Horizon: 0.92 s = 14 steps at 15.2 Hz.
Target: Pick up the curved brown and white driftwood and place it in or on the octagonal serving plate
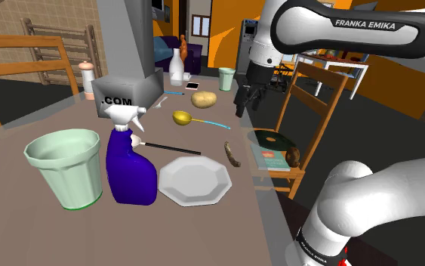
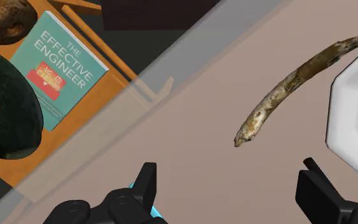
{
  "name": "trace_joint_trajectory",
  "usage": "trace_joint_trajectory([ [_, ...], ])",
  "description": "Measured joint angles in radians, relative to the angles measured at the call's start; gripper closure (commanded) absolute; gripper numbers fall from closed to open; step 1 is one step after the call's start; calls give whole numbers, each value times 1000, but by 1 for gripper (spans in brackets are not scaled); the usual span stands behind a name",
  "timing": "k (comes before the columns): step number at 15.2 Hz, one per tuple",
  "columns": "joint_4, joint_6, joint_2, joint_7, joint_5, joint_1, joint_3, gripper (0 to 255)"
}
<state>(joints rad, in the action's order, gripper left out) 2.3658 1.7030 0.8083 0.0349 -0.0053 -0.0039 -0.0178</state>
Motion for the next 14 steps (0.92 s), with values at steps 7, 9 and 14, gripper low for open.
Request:
trace_joint_trajectory([
  [7, 98, 14, 16, 363, 86, -69, -166, 0],
  [9, 121, 33, -8, 508, 126, -97, -231, 0],
  [14, 171, 72, -32, 707, 187, -128, -320, 0],
])
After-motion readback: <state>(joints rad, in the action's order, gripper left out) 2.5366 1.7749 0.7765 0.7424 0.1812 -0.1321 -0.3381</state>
